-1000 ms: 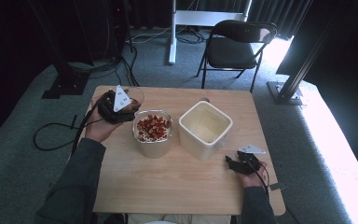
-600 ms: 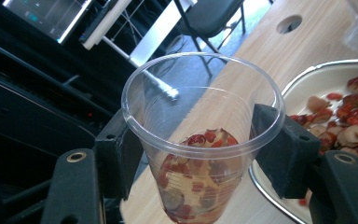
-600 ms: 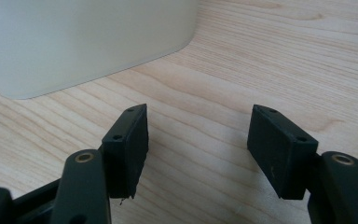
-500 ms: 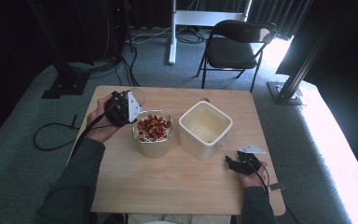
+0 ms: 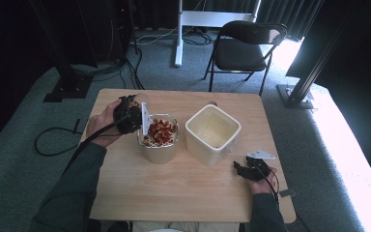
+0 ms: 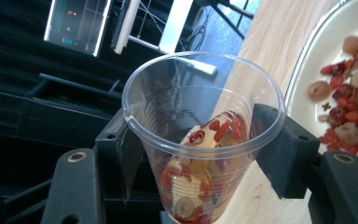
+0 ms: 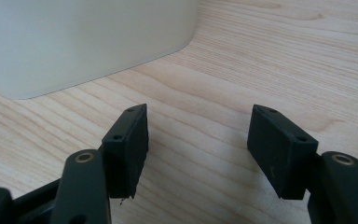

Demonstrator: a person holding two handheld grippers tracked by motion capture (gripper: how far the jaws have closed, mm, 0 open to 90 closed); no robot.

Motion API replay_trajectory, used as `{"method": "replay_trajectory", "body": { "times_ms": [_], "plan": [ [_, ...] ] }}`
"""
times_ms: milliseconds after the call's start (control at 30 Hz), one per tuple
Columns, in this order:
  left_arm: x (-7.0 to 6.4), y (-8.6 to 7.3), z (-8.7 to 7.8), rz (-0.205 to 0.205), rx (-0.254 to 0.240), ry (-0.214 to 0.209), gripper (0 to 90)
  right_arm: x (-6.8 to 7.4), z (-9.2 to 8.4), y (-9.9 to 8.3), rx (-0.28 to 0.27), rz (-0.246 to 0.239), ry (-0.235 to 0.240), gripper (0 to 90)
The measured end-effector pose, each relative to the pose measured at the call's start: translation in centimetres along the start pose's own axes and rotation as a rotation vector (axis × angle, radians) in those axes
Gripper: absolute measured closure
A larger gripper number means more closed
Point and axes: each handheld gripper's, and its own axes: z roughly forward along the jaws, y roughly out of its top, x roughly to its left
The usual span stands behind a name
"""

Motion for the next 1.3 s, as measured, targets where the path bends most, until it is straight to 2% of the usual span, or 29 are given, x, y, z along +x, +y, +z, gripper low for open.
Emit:
{"method": "replay_trajectory", "body": {
  "times_ms": [233,367,433,467,600,700,800,933,1300],
  "plan": [
    [-0.7,0.6,0.1,0.106,0.03,0.031,37.2,0.0,0.0,0.0,0.0,0.001,0.0,37.8],
    [-1.0,0.9,0.1,0.131,0.027,0.03,37.3,0.0,0.0,0.0,0.0,0.001,0.0,37.7],
    [-1.3,1.1,0.1,0.153,0.03,0.034,37.2,0.0,0.0,0.0,0.0,0.001,0.0,37.7],
    [-1.5,1.2,0.1,0.181,0.039,0.037,37.3,0.0,0.0,0.0,0.0,0.001,0.0,37.7],
    [-1.6,1.3,0.1,0.199,0.046,0.039,37.2,0.0,0.0,0.0,0.0,0.001,0.0,37.7],
    [-1.9,1.7,-0.3,0.239,0.039,0.049,37.2,0.0,0.0,0.0,0.001,0.001,0.0,37.7],
    [-2.1,1.8,-0.4,0.254,0.041,0.053,37.3,0.0,0.0,0.0,0.001,0.001,0.0,37.7],
    [-2.3,1.5,-0.1,0.285,0.064,0.057,37.3,0.0,0.0,0.0,0.001,0.001,0.0,37.7],
    [-2.8,2.2,-0.3,0.344,0.049,0.059,37.3,0.0,0.0,0.0,0.001,0.001,0.0,37.7]
  ]
}}
